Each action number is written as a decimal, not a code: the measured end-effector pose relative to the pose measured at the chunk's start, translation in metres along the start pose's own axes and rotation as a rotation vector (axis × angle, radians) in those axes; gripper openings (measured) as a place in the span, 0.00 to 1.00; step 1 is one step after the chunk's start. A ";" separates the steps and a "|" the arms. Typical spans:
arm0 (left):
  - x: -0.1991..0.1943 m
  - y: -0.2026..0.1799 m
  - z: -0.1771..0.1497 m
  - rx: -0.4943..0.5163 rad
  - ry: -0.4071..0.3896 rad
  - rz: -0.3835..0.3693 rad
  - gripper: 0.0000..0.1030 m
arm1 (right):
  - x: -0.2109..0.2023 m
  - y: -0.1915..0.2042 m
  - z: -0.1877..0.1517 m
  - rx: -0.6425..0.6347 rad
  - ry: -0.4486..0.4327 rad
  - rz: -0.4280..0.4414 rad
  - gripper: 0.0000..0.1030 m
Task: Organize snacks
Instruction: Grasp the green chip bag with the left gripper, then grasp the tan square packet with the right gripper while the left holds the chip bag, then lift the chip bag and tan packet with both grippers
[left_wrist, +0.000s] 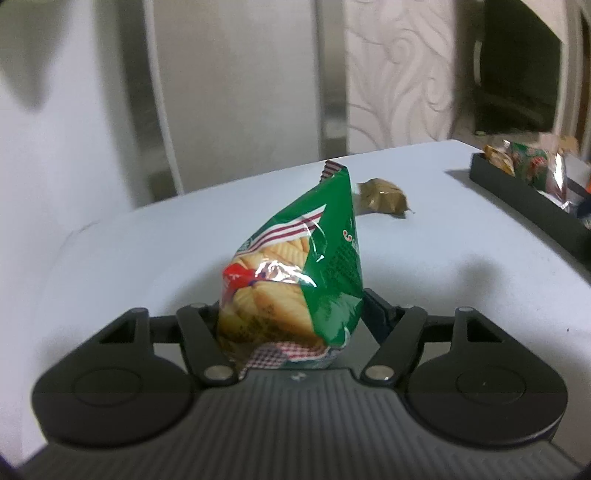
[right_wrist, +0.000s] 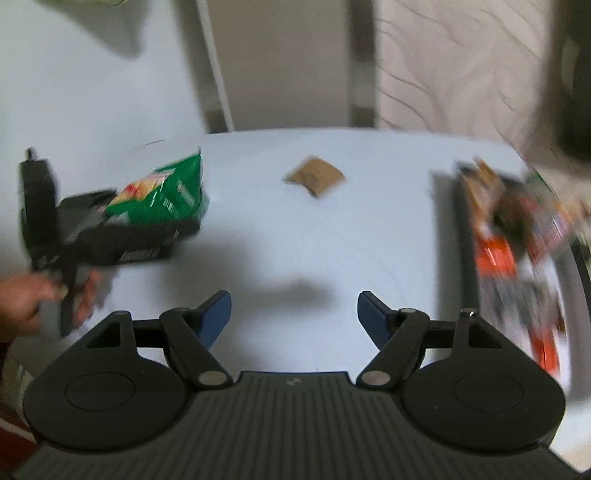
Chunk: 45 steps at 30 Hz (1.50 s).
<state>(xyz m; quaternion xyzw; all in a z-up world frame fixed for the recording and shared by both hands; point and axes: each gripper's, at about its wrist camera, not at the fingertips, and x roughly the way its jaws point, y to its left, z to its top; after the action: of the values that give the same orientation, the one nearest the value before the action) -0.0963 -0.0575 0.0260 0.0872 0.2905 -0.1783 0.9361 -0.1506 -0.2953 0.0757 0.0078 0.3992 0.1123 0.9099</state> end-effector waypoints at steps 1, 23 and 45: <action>-0.004 0.000 -0.002 -0.015 0.005 0.011 0.71 | 0.010 -0.001 0.011 -0.044 -0.003 0.012 0.77; -0.017 -0.013 -0.013 -0.181 0.083 0.194 0.80 | 0.217 -0.046 0.151 -0.436 0.142 0.116 0.50; 0.020 -0.042 0.005 -0.011 0.072 0.073 0.80 | 0.077 -0.005 0.014 -0.264 0.131 0.110 0.53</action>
<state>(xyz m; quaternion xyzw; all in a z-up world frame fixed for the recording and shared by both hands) -0.0944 -0.1032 0.0155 0.0989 0.3215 -0.1392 0.9314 -0.0892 -0.2826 0.0289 -0.0974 0.4382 0.2139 0.8676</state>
